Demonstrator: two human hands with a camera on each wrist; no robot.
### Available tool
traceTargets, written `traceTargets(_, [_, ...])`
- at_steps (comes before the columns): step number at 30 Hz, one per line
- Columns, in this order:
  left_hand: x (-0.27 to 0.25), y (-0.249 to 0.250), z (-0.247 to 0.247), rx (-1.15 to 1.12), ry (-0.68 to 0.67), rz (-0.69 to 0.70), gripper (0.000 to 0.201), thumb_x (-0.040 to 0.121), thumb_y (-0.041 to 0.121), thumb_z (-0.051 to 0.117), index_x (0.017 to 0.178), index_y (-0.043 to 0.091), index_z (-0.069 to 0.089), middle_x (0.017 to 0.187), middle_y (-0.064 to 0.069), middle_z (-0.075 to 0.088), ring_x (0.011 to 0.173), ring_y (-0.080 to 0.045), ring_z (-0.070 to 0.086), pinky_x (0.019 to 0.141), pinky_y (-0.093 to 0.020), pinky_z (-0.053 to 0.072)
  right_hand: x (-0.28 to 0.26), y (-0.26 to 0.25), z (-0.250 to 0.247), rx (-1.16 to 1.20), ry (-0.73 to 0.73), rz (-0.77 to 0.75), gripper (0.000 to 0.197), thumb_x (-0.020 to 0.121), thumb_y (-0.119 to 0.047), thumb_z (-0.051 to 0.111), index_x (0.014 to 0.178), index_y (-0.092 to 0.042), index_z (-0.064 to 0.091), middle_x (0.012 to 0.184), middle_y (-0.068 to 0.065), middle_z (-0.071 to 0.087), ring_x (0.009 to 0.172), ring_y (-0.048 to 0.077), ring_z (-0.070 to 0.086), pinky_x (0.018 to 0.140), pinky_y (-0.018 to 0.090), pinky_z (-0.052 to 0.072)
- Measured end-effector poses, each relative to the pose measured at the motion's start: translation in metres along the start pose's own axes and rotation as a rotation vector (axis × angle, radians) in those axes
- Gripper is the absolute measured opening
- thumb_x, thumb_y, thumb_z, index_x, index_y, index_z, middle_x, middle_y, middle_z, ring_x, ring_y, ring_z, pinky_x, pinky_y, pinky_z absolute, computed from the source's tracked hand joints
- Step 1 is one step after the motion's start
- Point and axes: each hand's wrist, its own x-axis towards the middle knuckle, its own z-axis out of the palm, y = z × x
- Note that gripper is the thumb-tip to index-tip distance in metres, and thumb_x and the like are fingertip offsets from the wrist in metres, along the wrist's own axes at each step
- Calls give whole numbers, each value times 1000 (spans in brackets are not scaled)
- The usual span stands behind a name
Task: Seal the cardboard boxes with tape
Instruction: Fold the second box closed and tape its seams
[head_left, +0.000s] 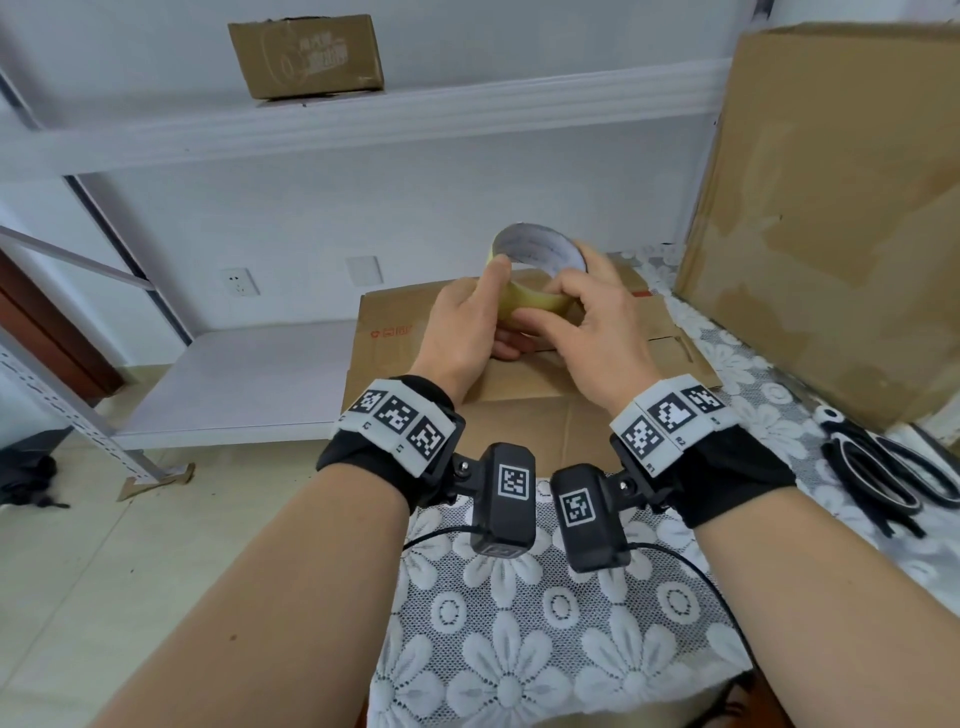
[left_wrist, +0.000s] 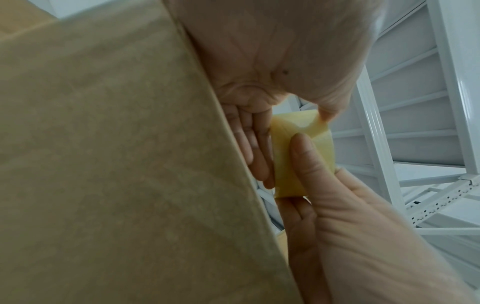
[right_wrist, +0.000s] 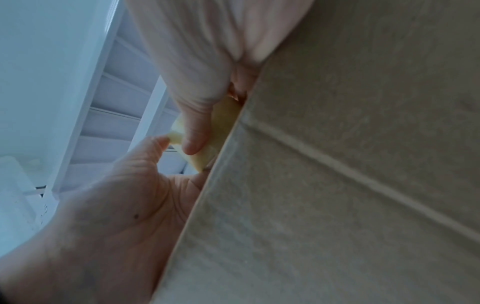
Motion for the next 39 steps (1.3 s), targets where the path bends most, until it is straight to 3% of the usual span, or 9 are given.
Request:
traceTargets(2, [-1, 0, 0, -16, 2, -2, 48, 104, 36, 35, 80, 12, 68, 74, -16, 72, 67, -27, 69, 60, -30, 56, 0, -1, -2, 31, -19, -7, 23, 80, -15, 73, 71, -23, 54, 132, 2, 47, 117, 8, 44, 88, 0, 29])
traceTargets(6, [0, -1, -1, -30, 8, -19, 47, 104, 38, 36, 90, 7, 68, 82, -19, 73, 74, -32, 72, 61, -31, 56, -1, -2, -5, 39, -60, 40, 10, 83, -16, 71, 80, -17, 62, 147, 5, 39, 140, 12, 29, 105, 20, 24])
traceTargets(10, [0, -2, -1, -41, 24, -31, 46, 103, 39, 37, 98, 5, 67, 89, -22, 73, 79, -35, 72, 58, -27, 57, -2, -4, -7, 56, -86, 53, 10, 83, -16, 71, 84, -19, 62, 147, 3, 38, 138, 11, 31, 107, 21, 24])
traceTargets(14, [0, -4, 0, 12, 11, 2, 44, 104, 38, 37, 91, 8, 66, 77, -13, 72, 67, -24, 71, 61, -30, 57, -2, -10, -6, 41, -94, 164, 24, 73, -31, 79, 75, -25, 56, 99, -7, 47, 88, -2, 47, 74, 6, 33])
traceTargets(18, [0, -2, 0, 0, 6, -17, 46, 103, 37, 38, 85, 8, 68, 85, -18, 74, 78, -34, 71, 62, -30, 57, -1, -7, -2, -1, -35, 167, 30, 77, -34, 76, 65, -24, 50, 84, -2, 45, 69, 1, 42, 62, 14, 31])
traceTargets(26, [2, -3, -1, -33, 41, -55, 49, 102, 42, 38, 99, 3, 68, 92, -21, 73, 78, -35, 72, 64, -32, 58, -4, -9, -6, 8, -96, 75, 17, 87, -25, 66, 81, -21, 52, 90, 3, 50, 74, 0, 42, 64, 10, 30])
traceTargets(31, [-4, -1, 0, 41, 23, 8, 37, 104, 38, 38, 83, 19, 62, 77, -7, 70, 67, -20, 70, 64, -30, 57, -5, -9, -5, 7, -60, 152, 34, 75, -39, 76, 70, -22, 47, 97, -4, 45, 82, -2, 44, 66, 6, 32])
traceTargets(35, [-3, -2, 2, 49, -1, 7, 40, 103, 37, 38, 80, 17, 63, 81, -10, 71, 72, -23, 68, 66, -32, 57, -6, -5, -2, -19, 24, 108, 40, 76, -36, 76, 64, -19, 41, 122, -2, 43, 102, 4, 45, 77, 4, 33])
traceTargets(39, [1, -2, 1, 21, 22, -44, 48, 102, 41, 38, 92, 6, 68, 93, -20, 73, 81, -34, 71, 69, -33, 58, -5, -4, -4, 17, -27, 77, 35, 84, -26, 70, 64, -20, 42, 131, 8, 46, 125, 17, 44, 96, 27, 37])
